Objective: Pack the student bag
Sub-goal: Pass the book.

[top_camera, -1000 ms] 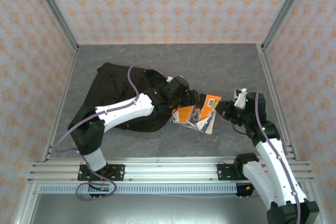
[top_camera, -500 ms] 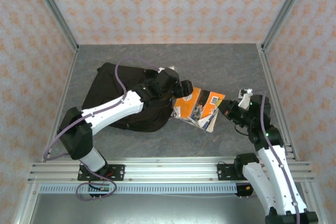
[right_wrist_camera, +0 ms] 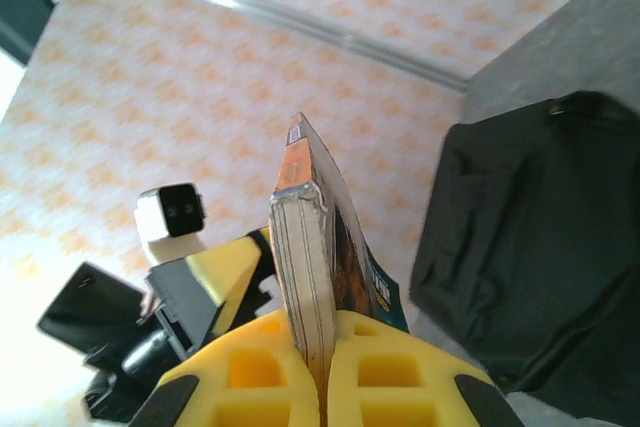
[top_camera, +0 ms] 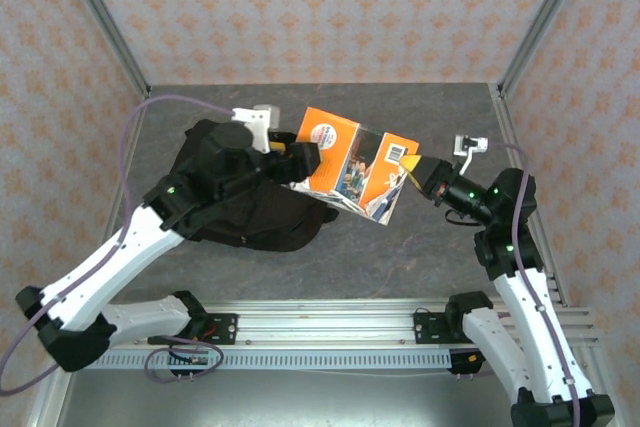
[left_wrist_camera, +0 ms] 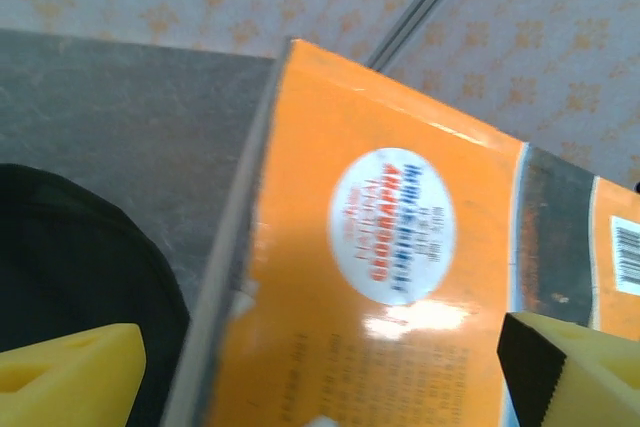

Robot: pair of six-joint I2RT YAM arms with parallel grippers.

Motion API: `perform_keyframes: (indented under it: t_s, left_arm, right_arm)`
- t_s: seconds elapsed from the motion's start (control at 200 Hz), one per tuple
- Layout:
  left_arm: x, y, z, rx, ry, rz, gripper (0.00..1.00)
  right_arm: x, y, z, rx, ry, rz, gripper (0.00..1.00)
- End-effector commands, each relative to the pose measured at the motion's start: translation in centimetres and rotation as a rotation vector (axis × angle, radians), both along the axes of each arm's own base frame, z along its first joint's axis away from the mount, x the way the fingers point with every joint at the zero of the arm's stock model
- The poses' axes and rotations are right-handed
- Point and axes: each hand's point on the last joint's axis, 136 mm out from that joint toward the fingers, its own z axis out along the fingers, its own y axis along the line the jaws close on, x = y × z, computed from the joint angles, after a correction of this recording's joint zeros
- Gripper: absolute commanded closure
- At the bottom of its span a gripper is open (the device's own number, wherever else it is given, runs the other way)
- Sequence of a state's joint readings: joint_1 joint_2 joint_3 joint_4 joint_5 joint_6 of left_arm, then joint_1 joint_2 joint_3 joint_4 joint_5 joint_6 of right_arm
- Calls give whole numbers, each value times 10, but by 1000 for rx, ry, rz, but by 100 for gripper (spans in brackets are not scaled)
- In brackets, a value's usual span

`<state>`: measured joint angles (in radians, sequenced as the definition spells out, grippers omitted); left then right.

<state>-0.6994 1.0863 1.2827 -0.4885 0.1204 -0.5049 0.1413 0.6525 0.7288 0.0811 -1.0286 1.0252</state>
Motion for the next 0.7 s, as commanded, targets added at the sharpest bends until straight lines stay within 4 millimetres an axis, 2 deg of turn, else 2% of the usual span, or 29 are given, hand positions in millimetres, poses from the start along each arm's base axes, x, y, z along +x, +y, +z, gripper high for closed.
perform_keyframes:
  t_s: [0.0, 0.145, 0.205, 0.27, 0.385, 0.505, 0.606, 0.691]
  left_arm:
    - [-11, 22, -13, 91, -1, -23, 6]
    - [-11, 23, -19, 13, 63, -57, 6]
    - [-13, 10, -16, -100, 86, -136, 6]
    - [-18, -7, -5, -255, 96, -239, 6]
    - [-34, -23, 19, -422, 65, -385, 7]
    - [-46, -26, 30, -488, 55, -442, 11]
    - [-54, -23, 37, -513, 34, -460, 18]
    - [-58, -21, 40, -519, 18, -466, 29]
  right_arm:
    - [-41, 12, 61, 49, -211, 145, 100]
    - [-60, 26, 65, 51, -249, 245, 100]
    - [-69, 33, 65, 44, -259, 289, 100]
    - [-72, 37, 61, 24, -258, 303, 100]
    - [-69, 36, 61, 17, -258, 272, 100]
    - [-60, 32, 59, -2, -246, 208, 100]
    - [-50, 29, 54, -27, -223, 158, 100]
    - [-44, 27, 49, -53, -205, 122, 100]
